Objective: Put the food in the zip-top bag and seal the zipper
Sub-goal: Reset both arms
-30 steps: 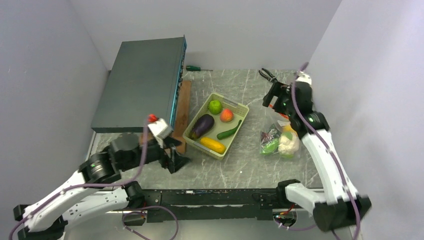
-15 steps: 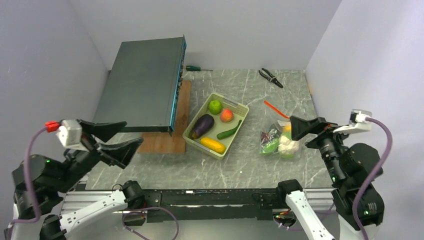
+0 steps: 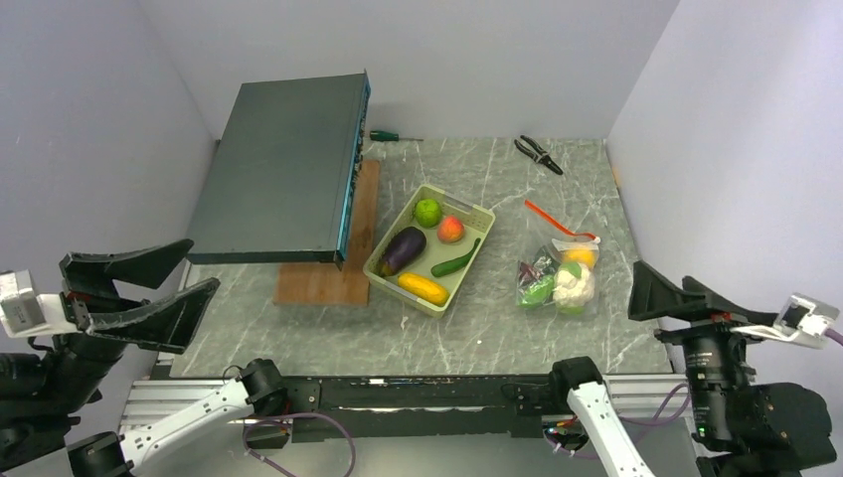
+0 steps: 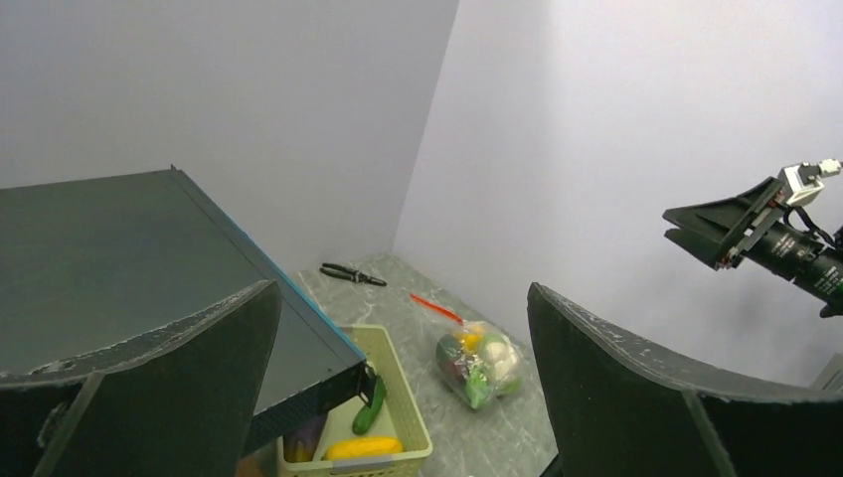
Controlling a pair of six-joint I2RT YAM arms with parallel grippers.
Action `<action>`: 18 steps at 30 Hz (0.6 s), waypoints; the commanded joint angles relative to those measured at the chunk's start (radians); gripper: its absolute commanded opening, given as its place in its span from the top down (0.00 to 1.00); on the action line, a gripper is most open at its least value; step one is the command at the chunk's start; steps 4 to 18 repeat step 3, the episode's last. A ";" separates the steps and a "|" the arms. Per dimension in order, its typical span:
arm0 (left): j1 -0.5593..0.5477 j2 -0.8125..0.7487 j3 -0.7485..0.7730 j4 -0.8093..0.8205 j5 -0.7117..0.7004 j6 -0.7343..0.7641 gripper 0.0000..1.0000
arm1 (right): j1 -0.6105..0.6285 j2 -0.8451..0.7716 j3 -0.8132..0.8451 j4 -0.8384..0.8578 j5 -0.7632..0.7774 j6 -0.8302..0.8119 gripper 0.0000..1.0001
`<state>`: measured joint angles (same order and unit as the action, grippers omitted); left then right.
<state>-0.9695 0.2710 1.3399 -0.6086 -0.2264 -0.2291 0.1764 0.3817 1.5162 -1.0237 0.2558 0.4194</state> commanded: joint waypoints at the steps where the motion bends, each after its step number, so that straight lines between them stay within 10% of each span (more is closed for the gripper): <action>1: 0.002 0.025 0.018 0.018 -0.025 0.011 0.00 | -0.002 0.026 0.017 -0.021 0.044 -0.010 0.00; 18: 0.002 0.037 0.019 0.008 -0.035 0.013 0.00 | -0.008 0.040 0.027 -0.041 0.049 -0.009 0.00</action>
